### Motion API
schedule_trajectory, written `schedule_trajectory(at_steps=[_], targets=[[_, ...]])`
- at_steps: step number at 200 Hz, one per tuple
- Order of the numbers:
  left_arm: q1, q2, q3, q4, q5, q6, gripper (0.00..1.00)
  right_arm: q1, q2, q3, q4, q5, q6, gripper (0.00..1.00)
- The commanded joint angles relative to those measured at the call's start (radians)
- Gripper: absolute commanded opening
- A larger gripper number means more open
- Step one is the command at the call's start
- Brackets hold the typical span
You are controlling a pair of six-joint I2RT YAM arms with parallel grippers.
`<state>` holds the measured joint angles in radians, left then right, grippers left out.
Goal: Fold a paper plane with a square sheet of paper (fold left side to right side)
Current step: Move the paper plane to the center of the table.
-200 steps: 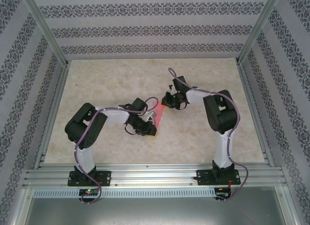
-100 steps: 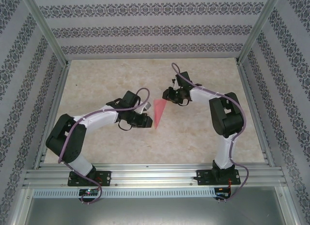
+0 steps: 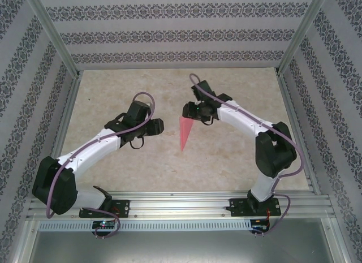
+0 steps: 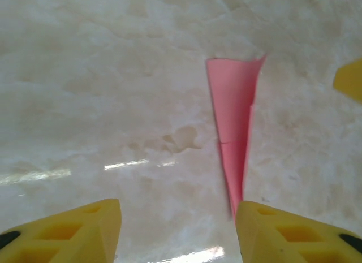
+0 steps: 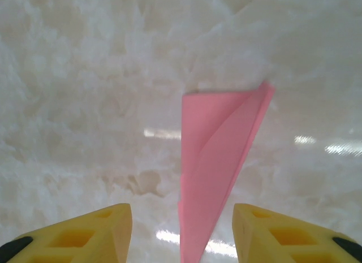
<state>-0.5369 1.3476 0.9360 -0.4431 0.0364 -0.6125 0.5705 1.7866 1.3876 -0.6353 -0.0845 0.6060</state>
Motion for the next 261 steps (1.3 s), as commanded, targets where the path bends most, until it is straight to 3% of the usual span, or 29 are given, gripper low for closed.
schedule_trajectory(at_steps=[1,38,61,128,152,201,225,241,261], targets=[[0.011,-0.027,-0.037,0.013,-0.093,-0.051,0.59,0.037,0.094,0.042,-0.102,0.096,0.044,0.51],[0.012,-0.059,-0.080,0.026,-0.081,-0.063,0.61,0.077,0.210,0.143,-0.173,0.129,0.028,0.50],[0.012,-0.088,-0.110,0.033,-0.083,-0.072,0.62,0.085,0.244,0.154,-0.199,0.147,0.028,0.44],[0.012,-0.099,-0.112,0.027,-0.093,-0.066,0.64,0.077,0.134,0.091,-0.153,0.102,-0.006,0.00],[0.012,-0.084,-0.097,0.026,-0.087,-0.060,0.64,0.044,0.026,-0.006,-0.045,-0.013,-0.054,0.00],[0.012,-0.065,-0.081,0.025,-0.095,-0.056,0.65,-0.137,-0.143,-0.336,0.186,-0.330,-0.132,0.00],[0.012,-0.050,-0.071,0.026,-0.092,-0.055,0.65,-0.229,-0.130,-0.421,0.195,-0.346,-0.178,0.00],[0.012,-0.042,-0.063,0.024,-0.092,-0.060,0.65,-0.269,-0.143,-0.434,0.164,-0.299,-0.204,0.15],[0.012,-0.041,-0.055,0.023,-0.094,-0.063,0.66,-0.269,-0.188,-0.380,0.041,-0.169,-0.249,0.25]])
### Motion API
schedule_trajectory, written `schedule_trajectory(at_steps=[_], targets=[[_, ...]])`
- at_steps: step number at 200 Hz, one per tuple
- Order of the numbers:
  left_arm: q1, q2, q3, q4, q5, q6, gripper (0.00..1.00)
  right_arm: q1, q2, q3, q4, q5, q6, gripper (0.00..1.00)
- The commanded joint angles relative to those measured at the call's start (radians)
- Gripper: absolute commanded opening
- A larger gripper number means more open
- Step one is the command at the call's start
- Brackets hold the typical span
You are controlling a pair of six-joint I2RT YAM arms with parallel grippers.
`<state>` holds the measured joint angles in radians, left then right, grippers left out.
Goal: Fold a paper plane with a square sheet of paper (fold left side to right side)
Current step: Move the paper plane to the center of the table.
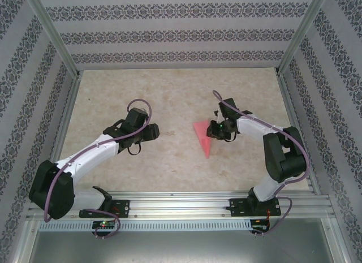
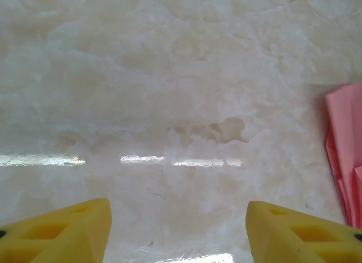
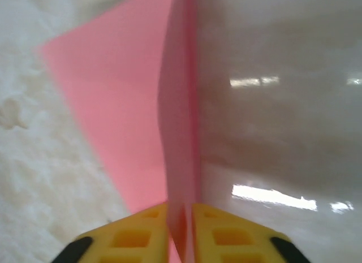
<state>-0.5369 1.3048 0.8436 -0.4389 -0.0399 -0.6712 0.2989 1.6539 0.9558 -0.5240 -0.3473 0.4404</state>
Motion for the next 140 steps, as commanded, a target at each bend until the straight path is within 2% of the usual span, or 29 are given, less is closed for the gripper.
schedule_trajectory(at_steps=[1,26,47,70,99,140], targets=[[0.012,0.002,0.037,0.018,-0.018,-0.005,0.66,0.003,-0.058,0.057,-0.078,0.101,-0.085,0.25],[0.012,-0.002,0.044,0.013,-0.033,0.000,0.67,0.042,-0.127,0.134,-0.215,0.238,-0.089,0.38],[0.012,0.002,0.051,0.011,-0.041,0.002,0.69,0.101,-0.158,0.184,-0.328,0.357,-0.072,0.40],[0.012,0.002,0.054,0.011,-0.052,0.002,0.70,0.236,-0.148,0.238,-0.406,0.451,-0.070,0.41],[0.012,0.000,0.050,0.011,-0.060,0.002,0.72,0.364,-0.050,0.294,-0.423,0.451,-0.044,0.42],[0.012,-0.006,0.034,0.016,-0.043,-0.005,0.73,0.408,0.118,0.339,-0.449,0.512,-0.031,0.46]])
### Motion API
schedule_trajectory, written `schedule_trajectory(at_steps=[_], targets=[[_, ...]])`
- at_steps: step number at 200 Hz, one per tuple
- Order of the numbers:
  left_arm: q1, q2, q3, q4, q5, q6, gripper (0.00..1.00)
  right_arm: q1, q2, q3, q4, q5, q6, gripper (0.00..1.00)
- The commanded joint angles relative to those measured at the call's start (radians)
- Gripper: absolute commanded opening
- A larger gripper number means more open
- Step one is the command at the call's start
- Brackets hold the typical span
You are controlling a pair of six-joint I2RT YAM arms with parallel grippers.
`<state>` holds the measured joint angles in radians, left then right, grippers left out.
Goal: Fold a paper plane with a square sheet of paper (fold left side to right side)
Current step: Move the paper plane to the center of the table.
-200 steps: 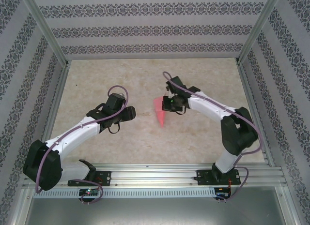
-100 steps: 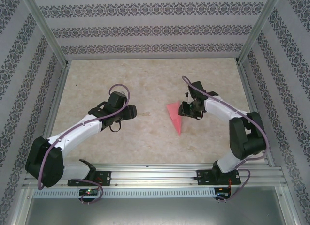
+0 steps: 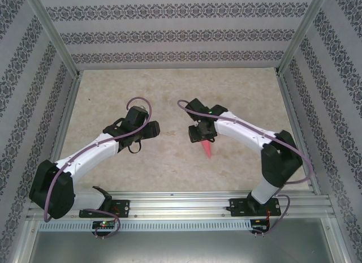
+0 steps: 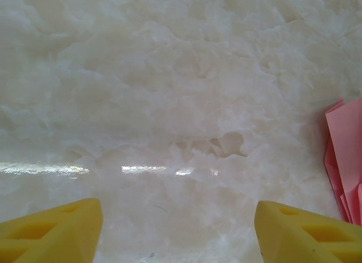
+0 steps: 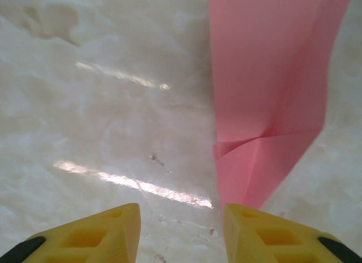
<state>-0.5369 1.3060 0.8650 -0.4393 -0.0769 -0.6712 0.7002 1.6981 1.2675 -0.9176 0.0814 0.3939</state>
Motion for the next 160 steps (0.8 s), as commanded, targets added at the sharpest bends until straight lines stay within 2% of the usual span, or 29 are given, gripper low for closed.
schedule_trajectory(at_steps=[1,70,160], targets=[[0.012,-0.008,0.012,0.016,-0.006,-0.005,0.73,0.008,0.077,0.027,-0.055,0.085,0.015,0.46],[0.012,-0.009,-0.002,0.019,-0.001,-0.013,0.73,-0.005,0.177,0.006,-0.015,0.090,0.000,0.49],[0.012,0.002,-0.005,0.020,0.005,-0.015,0.74,-0.079,0.137,-0.083,0.051,0.059,0.003,0.46]])
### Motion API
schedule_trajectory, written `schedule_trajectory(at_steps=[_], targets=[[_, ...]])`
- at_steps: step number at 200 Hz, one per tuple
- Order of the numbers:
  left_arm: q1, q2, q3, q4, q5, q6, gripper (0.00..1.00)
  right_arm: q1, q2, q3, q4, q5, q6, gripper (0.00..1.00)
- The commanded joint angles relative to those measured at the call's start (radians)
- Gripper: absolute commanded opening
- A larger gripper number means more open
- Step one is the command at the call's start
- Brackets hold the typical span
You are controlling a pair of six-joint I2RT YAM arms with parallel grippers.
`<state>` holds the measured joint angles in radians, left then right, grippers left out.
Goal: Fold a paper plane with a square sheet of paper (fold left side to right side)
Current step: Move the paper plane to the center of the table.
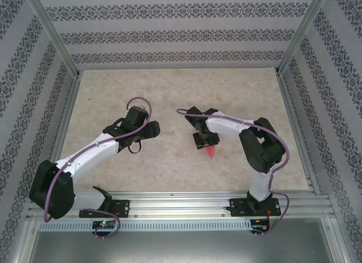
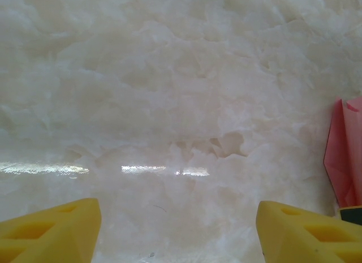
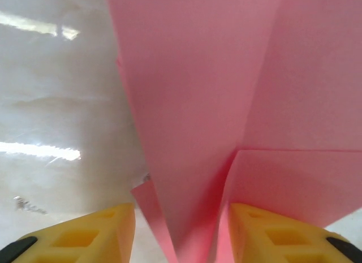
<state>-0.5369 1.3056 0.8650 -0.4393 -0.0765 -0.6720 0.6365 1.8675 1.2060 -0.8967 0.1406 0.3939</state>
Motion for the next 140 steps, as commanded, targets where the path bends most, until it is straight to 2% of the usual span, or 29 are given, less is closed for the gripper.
schedule_trajectory(at_steps=[1,48,140], targets=[[0.012,0.002,-0.005,0.020,0.005,-0.014,0.74,-0.015,-0.034,-0.022,0.030,-0.001,0.002,0.46],[0.013,0.010,-0.005,0.020,0.007,-0.014,0.74,-0.032,-0.033,-0.026,0.024,0.013,-0.010,0.43],[0.012,0.021,-0.001,0.024,0.007,-0.015,0.74,-0.065,-0.089,-0.037,0.026,0.017,-0.030,0.27]])
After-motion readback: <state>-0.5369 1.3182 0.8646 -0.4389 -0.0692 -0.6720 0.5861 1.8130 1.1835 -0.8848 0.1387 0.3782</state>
